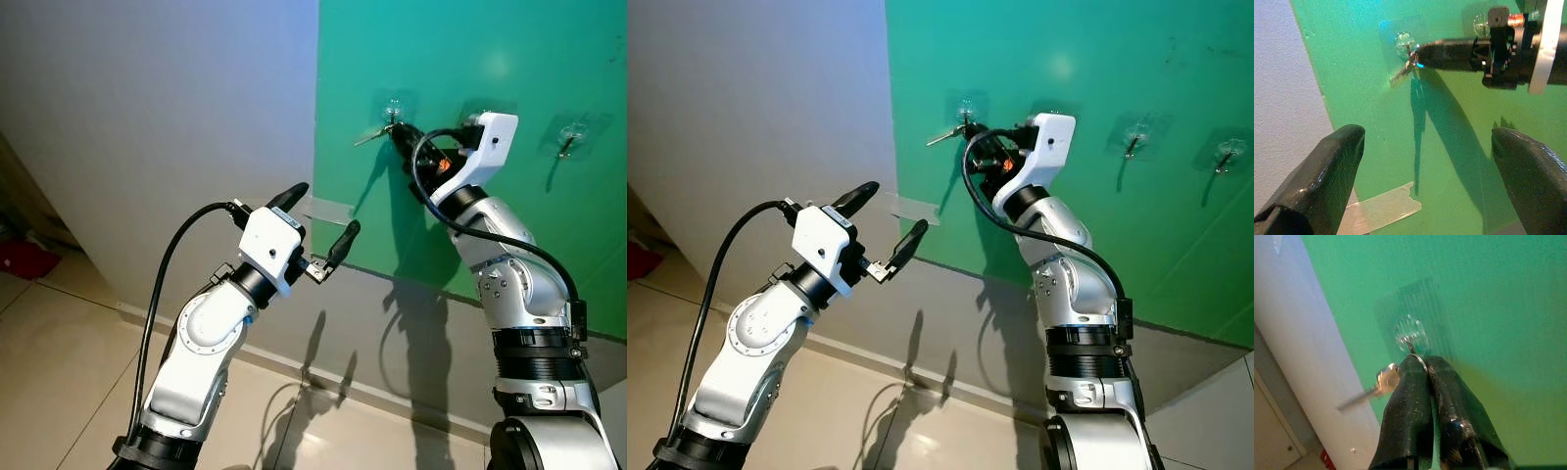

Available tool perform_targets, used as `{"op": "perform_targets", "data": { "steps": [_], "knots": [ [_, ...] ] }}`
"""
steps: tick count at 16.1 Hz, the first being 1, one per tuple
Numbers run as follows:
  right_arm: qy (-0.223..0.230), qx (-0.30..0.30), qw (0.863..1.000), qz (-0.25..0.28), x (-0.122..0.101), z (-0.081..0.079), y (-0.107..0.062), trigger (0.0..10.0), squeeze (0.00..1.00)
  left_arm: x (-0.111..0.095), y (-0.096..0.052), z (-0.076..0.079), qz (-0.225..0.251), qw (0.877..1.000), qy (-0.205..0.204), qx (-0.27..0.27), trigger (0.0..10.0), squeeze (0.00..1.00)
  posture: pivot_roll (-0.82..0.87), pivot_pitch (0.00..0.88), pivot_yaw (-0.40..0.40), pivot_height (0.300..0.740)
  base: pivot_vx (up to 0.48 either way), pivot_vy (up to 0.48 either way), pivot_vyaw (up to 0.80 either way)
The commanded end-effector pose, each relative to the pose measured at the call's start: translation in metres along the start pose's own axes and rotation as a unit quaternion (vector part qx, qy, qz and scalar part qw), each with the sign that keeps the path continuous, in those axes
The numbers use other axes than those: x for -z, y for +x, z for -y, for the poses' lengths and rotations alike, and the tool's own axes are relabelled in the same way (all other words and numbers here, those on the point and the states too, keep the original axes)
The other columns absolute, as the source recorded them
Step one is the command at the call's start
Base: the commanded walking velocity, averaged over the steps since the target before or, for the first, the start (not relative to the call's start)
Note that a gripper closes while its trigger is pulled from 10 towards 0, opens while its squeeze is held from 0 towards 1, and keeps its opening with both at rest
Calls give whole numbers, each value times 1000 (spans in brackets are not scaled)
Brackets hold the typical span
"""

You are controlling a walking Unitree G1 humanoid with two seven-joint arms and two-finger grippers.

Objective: Hang keys on a hook

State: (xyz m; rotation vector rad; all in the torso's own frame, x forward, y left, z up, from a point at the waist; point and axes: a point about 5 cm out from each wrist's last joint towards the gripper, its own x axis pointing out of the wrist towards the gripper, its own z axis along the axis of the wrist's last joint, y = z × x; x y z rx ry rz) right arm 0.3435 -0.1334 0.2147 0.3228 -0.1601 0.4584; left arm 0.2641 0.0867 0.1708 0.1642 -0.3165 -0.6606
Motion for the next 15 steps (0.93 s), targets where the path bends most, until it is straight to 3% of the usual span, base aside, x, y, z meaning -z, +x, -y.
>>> {"op": "perform_targets", "data": {
  "steps": [1,5,12,15],
  "knots": [
    [-8,3,998,66,-28,2,1,10000,0,0,2,-1,0,1000,7,1,10000,0,-87,0,3,740,0,0,0],
    [-20,-60,996,69,-32,-16,6,10000,0,0,1,0,-2,1000,6,3,10000,0,-87,0,6,740,0,0,0],
    [-22,-74,996,46,-24,-16,-3,10000,0,0,1,0,-3,1000,8,7,10000,0,-84,0,4,740,0,0,0],
    [-37,-79,996,-3,-11,-16,-12,10000,0,1,1,1,-5,1000,6,7,10000,0,-86,0,5,740,0,0,0]
  ]
}}
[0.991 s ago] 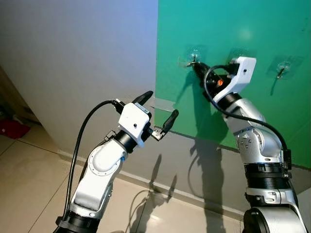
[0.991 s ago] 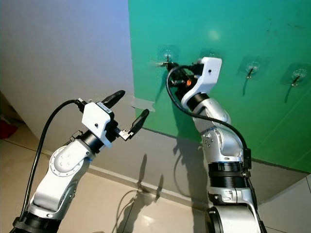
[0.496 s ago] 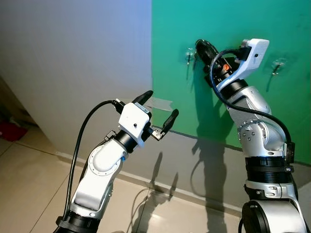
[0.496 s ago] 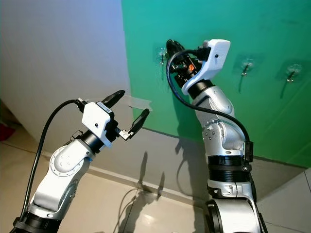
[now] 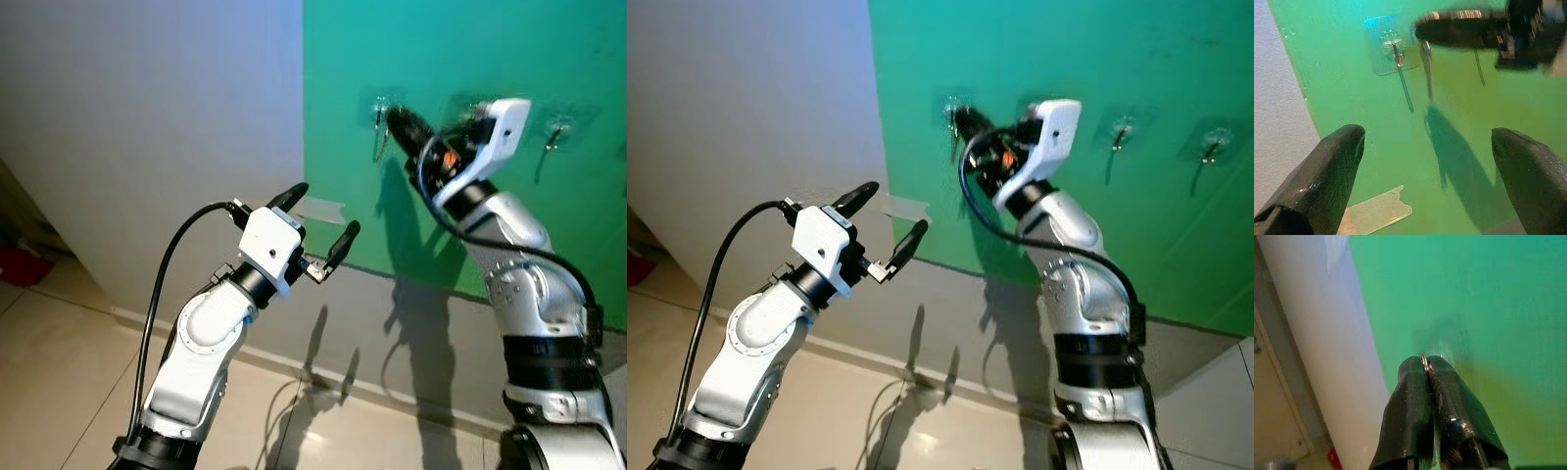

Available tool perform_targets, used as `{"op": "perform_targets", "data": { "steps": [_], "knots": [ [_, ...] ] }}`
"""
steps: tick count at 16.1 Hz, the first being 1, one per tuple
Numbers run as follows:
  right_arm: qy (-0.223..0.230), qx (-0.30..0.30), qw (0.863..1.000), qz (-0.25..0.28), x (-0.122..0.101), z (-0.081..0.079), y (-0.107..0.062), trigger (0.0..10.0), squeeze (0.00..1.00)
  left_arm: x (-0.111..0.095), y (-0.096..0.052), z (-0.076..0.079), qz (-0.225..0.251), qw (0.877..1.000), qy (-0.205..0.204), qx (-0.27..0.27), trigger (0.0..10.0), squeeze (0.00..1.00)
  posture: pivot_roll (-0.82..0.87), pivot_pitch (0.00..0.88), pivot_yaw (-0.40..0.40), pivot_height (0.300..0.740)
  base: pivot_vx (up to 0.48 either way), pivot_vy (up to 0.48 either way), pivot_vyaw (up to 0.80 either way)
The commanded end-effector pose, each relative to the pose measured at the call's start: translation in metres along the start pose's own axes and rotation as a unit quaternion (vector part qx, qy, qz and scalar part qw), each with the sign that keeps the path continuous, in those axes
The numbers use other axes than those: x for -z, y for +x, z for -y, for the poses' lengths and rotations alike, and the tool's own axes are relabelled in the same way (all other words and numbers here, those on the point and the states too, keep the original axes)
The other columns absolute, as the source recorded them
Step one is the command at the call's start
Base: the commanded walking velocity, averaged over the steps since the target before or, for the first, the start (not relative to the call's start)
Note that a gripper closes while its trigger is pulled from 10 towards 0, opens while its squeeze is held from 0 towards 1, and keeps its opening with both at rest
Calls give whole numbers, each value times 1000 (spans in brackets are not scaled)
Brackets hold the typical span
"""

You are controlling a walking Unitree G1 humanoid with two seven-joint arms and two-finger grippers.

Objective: Hang keys on a hook

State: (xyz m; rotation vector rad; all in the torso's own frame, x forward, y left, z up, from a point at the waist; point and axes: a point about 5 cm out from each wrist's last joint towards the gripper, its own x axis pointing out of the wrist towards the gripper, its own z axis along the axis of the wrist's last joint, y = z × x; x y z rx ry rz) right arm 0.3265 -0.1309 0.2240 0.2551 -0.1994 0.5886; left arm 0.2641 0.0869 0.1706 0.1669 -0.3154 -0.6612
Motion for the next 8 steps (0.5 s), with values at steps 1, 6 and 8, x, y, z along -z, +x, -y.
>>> {"op": "perform_targets", "data": {
  "steps": [1,6,8],
  "knots": [
    [-10,-9,1000,-11,1,-5,0,10000,0,-1,2,1,0,1000,5,6,10000,0,-86,0,5,740,0,0,0],
    [2,3,1000,-16,4,-8,10,10000,0,-1,3,-2,-3,1000,5,0,10000,0,-86,0,14,740,0,0,0],
    [5,-1,1000,-17,5,-10,14,10000,0,1,2,-3,-7,1000,5,-3,10000,0,-80,0,11,740,0,0,0]
  ]
}}
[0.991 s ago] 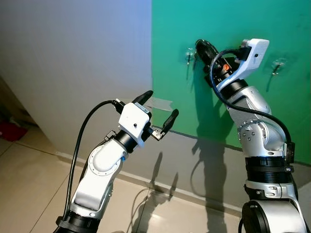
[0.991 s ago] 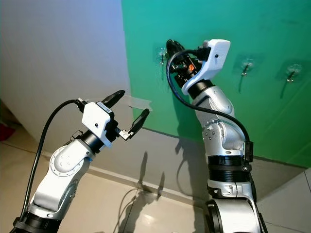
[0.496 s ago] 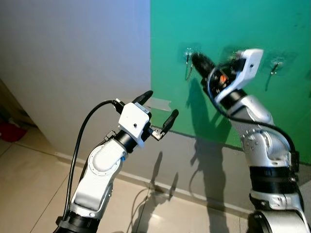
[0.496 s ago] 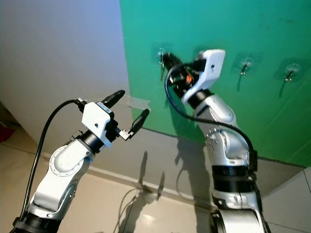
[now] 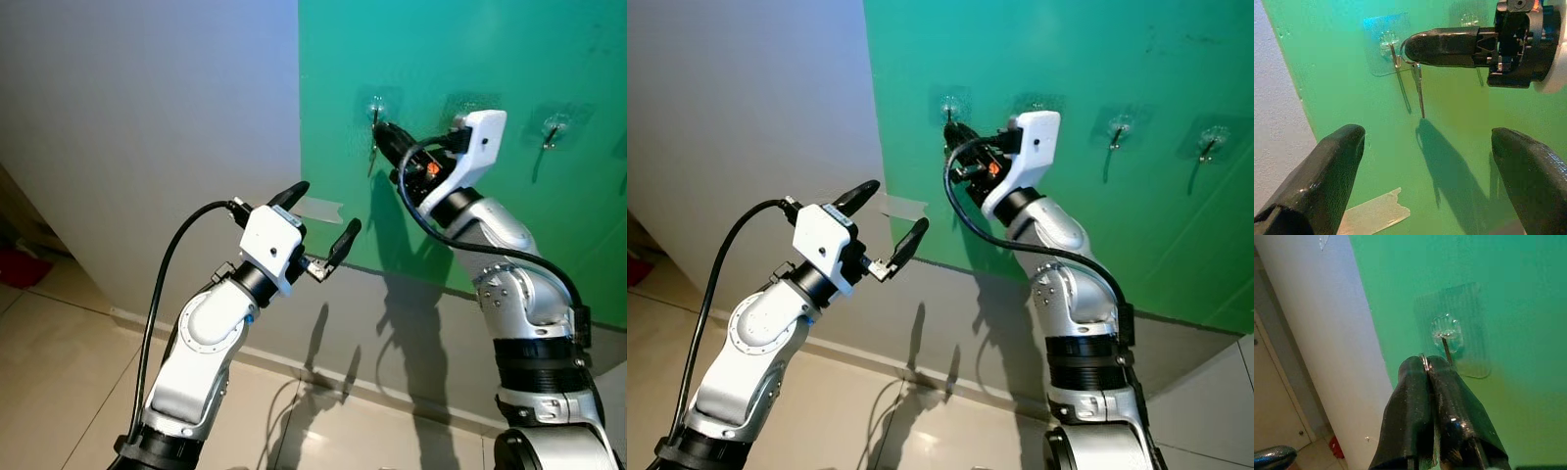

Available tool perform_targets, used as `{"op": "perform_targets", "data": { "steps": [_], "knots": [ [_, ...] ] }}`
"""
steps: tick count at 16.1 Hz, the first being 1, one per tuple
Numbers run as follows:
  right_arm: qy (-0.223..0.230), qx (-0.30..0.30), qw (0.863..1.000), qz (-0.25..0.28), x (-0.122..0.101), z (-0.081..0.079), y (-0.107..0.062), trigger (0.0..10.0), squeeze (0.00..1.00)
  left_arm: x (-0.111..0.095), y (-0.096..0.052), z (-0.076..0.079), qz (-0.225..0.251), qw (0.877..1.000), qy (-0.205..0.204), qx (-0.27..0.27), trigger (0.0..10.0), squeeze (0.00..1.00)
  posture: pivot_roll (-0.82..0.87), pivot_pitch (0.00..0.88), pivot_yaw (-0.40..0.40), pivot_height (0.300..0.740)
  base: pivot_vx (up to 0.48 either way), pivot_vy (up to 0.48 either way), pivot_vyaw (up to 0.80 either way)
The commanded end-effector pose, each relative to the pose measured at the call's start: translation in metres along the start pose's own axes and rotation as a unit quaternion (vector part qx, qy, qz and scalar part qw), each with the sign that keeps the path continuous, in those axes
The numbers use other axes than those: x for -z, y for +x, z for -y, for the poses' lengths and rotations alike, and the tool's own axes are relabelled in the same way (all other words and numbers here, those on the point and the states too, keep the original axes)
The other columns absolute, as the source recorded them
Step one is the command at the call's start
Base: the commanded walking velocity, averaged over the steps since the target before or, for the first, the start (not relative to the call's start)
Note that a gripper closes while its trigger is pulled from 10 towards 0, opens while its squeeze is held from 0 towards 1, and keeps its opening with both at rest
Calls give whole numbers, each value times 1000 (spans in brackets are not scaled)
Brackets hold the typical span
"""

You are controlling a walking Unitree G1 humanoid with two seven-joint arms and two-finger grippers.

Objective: Hang keys on a hook

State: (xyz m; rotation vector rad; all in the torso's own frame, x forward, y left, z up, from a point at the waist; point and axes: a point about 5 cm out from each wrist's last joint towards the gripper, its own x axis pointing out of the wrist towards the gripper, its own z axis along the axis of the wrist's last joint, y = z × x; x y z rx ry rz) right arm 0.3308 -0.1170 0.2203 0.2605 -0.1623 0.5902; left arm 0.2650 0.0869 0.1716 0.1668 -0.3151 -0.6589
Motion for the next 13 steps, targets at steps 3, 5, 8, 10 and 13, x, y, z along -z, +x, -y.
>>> {"op": "perform_targets", "data": {
  "steps": [3,5,8,10,13],
  "knots": [
    [0,-4,1000,-4,-1,-3,8,10000,0,2,1,-2,-8,1000,6,-3,10000,0,-77,0,9,740,0,0,0],
    [3,-3,1000,-3,-2,-3,10,10000,0,2,1,-2,-8,1000,6,-4,10000,0,-77,0,9,740,0,0,0],
    [7,20,1000,-1,-2,3,12,10000,0,2,1,-2,-10,1000,6,-4,10000,0,-77,0,9,740,0,0,0],
    [12,31,999,4,-4,7,12,10000,0,2,1,-2,-10,1000,7,-4,10000,0,-78,0,9,740,0,0,0],
    [10,35,999,6,-6,10,12,10000,0,2,2,-3,-11,1000,7,-2,10000,0,-78,0,10,740,0,0,0]
  ]
}}
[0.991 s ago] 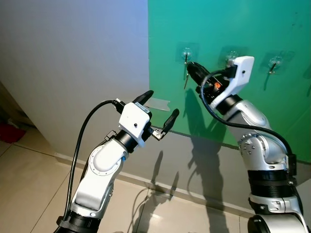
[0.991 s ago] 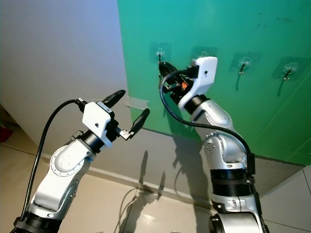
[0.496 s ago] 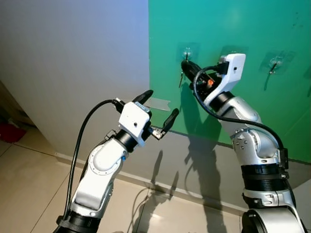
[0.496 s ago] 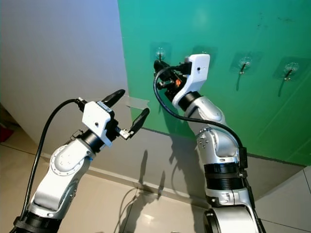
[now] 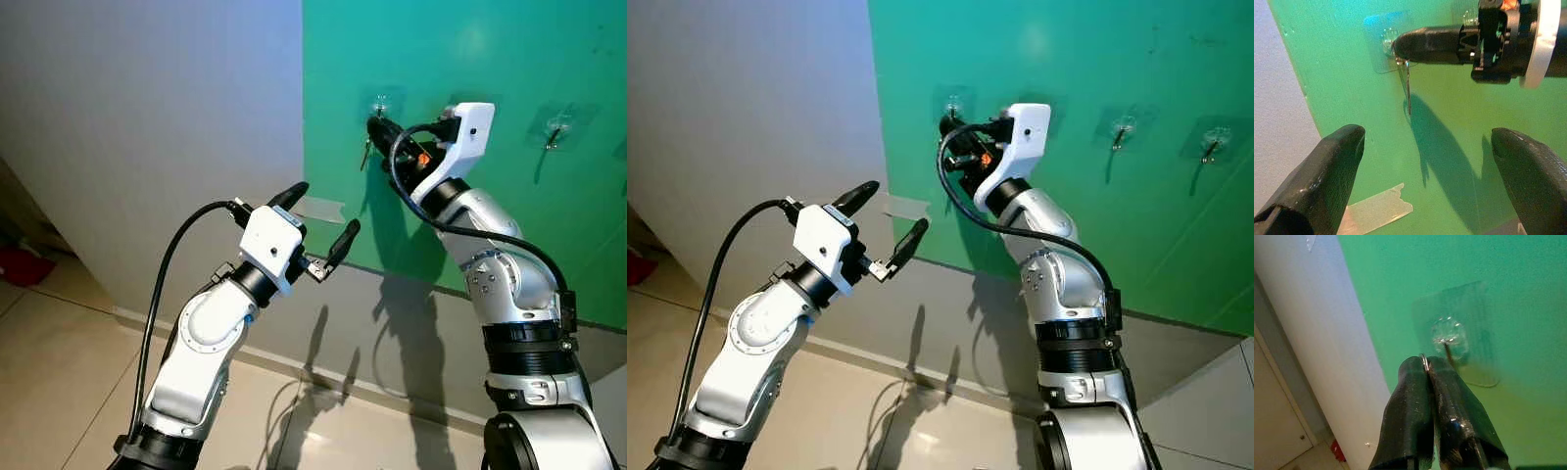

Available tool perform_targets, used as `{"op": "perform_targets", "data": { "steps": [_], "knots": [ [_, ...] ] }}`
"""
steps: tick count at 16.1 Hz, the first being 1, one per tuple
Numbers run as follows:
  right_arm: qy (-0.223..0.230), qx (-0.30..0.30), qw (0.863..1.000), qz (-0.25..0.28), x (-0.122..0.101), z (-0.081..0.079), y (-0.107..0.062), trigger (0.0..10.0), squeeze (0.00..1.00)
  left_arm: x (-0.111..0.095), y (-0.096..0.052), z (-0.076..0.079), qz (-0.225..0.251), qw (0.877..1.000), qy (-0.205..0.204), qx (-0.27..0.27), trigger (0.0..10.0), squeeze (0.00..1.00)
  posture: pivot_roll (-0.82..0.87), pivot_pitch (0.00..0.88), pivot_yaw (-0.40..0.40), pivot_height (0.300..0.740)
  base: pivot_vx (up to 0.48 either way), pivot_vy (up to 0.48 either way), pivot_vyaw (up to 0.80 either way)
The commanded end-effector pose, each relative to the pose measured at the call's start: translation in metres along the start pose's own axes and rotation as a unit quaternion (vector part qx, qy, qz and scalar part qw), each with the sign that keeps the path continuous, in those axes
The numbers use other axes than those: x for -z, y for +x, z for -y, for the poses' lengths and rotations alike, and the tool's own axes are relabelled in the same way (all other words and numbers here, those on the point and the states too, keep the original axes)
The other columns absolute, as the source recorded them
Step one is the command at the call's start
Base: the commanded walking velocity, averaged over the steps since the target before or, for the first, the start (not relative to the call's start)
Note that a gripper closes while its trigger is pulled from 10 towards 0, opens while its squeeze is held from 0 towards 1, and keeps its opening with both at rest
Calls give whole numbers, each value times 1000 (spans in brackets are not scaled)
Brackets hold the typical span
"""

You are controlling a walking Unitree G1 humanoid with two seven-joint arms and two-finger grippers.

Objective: Hang keys on a hook

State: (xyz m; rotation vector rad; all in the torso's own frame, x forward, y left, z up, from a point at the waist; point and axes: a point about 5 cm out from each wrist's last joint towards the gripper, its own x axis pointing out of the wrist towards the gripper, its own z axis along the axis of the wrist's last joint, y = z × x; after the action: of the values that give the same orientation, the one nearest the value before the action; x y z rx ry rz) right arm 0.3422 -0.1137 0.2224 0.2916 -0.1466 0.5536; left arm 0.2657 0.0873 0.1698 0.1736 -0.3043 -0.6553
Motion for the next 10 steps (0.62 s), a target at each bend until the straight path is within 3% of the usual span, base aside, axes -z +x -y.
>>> {"op": "perform_targets", "data": {
  "steps": [1,10],
  "knots": [
    [-4,16,1000,9,-6,6,0,10000,0,0,2,-3,-4,1000,6,-1,10000,0,-77,0,11,740,0,0,0],
    [1,15,1000,-21,3,14,-7,10000,0,0,3,-1,-6,1000,4,3,10000,0,-82,0,16,740,0,0,0]
  ]
}}
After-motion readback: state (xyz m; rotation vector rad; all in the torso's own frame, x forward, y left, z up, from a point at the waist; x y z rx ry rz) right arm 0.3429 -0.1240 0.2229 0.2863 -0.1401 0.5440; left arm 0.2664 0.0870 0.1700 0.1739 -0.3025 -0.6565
